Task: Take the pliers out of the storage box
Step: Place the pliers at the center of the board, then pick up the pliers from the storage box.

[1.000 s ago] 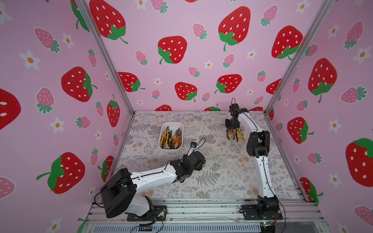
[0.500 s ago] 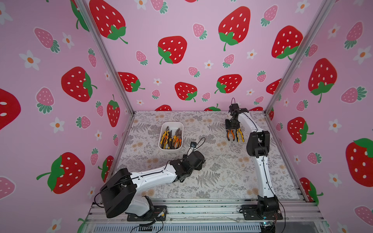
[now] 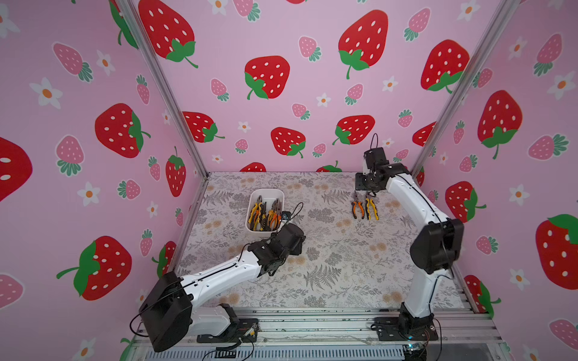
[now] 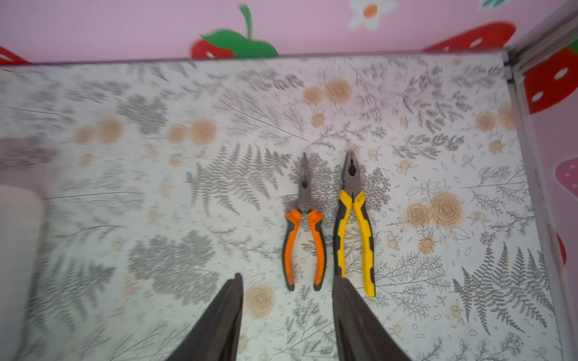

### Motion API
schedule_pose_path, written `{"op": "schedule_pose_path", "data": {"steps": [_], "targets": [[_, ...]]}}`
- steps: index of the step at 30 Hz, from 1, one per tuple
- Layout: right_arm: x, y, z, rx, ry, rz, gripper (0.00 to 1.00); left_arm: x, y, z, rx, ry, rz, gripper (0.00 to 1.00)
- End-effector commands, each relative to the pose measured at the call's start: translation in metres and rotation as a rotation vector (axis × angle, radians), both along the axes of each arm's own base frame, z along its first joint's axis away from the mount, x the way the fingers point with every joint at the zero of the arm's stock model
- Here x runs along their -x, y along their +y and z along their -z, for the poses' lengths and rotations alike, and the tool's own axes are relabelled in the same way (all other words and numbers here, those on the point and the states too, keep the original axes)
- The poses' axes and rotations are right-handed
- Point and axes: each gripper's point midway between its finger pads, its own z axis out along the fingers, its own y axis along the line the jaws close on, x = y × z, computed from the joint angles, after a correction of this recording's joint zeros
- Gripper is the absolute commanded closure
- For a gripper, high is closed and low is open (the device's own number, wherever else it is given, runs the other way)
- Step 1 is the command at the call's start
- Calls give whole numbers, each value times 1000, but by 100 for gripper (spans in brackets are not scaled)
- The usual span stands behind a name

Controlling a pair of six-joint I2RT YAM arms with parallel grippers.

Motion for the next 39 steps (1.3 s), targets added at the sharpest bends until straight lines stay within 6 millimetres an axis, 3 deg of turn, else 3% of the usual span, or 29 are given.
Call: {"op": "schedule_pose_path", "data": {"steps": [1, 7, 13, 16, 21, 28, 39], "targets": [[48, 36, 19, -61, 38, -61, 50, -12, 33, -14, -30, 50, -54, 31], [132, 85, 39, -149, -23, -172, 51, -32, 55, -21, -19, 94, -83, 32], [169, 114, 36, -160, -166, -269, 52, -51, 77, -8, -104, 164, -114, 32], [176, 119, 47, -105, -226, -281, 52, -60, 85, 1, -139, 202, -117, 32], [183, 112, 82, -107, -233, -261, 52, -74, 93, 23, -60, 290, -128, 33], [181, 120, 93, -78, -201, -287, 52, -90, 103, 48, -110, 372, -152, 37], [179, 122, 97, -67, -188, -283, 52, -117, 106, 59, -202, 396, -143, 38]]}}
